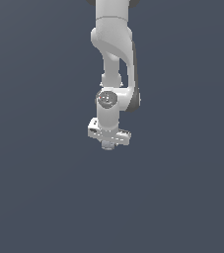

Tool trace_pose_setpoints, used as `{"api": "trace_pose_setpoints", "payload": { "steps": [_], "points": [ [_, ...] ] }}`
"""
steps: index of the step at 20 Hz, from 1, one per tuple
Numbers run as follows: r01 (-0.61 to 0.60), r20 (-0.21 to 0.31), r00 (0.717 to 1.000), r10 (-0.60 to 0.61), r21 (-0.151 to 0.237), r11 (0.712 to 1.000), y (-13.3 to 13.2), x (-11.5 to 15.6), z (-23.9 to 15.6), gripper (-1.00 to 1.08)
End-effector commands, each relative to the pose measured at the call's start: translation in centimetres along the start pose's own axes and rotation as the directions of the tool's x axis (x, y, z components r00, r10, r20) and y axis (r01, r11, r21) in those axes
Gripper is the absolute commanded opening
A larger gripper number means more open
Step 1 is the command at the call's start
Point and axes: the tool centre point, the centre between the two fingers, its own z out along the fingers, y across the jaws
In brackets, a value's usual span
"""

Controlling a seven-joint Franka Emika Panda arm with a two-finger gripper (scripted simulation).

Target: Pick up the object and move it to a goal position.

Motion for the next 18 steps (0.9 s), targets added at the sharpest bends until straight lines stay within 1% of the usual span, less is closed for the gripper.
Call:
{"api": "trace_pose_setpoints", "payload": {
  "steps": [1, 6, 10, 18],
  "points": [
    [0.000, -0.001, 1.000, 0.000, 0.000, 1.000, 0.0, 0.0, 0.0, -1.00],
    [0.000, -0.001, 1.000, 0.000, 0.000, 1.000, 0.5, -0.5, 0.0, -1.00],
    [0.000, -0.001, 1.000, 0.000, 0.000, 1.000, 1.4, -1.5, -0.1, -1.00],
    [0.000, 0.000, 1.000, 0.000, 0.000, 1.000, 4.6, -5.1, -0.2, -1.00]
  ]
}}
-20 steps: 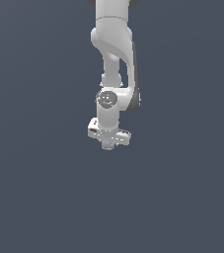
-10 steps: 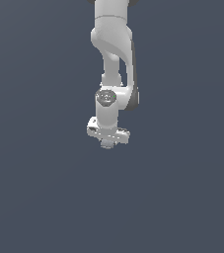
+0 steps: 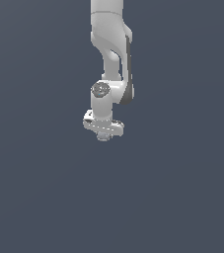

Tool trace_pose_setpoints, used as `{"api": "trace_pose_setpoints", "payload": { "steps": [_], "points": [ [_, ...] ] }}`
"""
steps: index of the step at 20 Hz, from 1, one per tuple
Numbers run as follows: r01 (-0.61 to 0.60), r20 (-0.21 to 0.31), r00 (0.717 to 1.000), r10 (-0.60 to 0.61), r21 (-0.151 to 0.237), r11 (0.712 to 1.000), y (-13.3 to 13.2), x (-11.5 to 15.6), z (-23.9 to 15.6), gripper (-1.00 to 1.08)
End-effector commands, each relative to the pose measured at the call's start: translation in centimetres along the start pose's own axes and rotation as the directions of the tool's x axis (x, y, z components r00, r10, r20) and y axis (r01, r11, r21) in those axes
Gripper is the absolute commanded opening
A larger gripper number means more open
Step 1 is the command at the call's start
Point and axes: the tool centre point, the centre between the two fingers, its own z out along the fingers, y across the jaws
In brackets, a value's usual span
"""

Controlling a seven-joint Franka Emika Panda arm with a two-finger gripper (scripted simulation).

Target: Pick up the object and move it to a goal position.

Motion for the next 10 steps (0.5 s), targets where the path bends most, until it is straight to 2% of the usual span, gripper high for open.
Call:
{"api": "trace_pose_setpoints", "payload": {
  "steps": [1, 10],
  "points": [
    [0.000, 0.000, 1.000, 0.000, 0.000, 1.000, 1.2, -1.3, -0.1, -1.00],
    [0.000, 0.000, 1.000, 0.000, 0.000, 1.000, 4.0, -4.3, -0.2, -1.00]
  ]
}}
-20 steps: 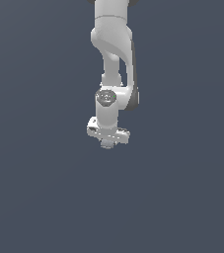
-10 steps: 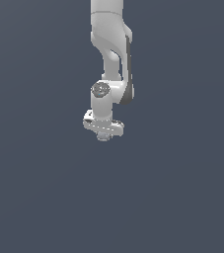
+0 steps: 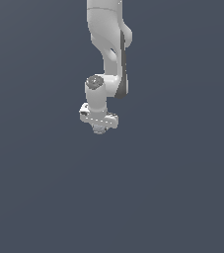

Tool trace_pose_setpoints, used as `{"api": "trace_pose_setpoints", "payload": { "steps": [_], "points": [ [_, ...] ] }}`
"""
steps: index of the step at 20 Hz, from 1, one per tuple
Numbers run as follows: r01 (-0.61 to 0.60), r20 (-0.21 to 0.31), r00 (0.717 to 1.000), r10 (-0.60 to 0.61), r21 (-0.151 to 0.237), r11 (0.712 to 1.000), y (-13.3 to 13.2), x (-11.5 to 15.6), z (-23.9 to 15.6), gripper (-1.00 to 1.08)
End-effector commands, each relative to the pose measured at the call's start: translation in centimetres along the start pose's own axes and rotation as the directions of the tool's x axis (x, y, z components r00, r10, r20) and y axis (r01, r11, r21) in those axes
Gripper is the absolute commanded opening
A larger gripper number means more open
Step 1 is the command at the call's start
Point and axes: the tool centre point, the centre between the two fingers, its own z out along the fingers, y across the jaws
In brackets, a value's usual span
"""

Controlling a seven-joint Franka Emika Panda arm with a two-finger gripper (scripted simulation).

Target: Pick up the object and move it to a goal position.

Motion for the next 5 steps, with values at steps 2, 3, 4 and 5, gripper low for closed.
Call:
{"api": "trace_pose_setpoints", "payload": {
  "steps": [2, 3, 4, 5],
  "points": [
    [0.001, 0.000, 1.000, -0.001, 0.000, 1.000, 0.64, -0.66, -0.01, -1.00],
    [0.001, 0.000, 1.000, -0.001, 0.000, 1.000, 0.74, -0.75, -0.01, -1.00],
    [0.001, 0.000, 1.000, -0.001, 0.000, 1.000, 0.80, -0.80, -0.01, -1.00],
    [0.001, 0.000, 1.000, -0.001, 0.000, 1.000, 0.81, -0.82, -0.01, -1.00]
  ]
}}
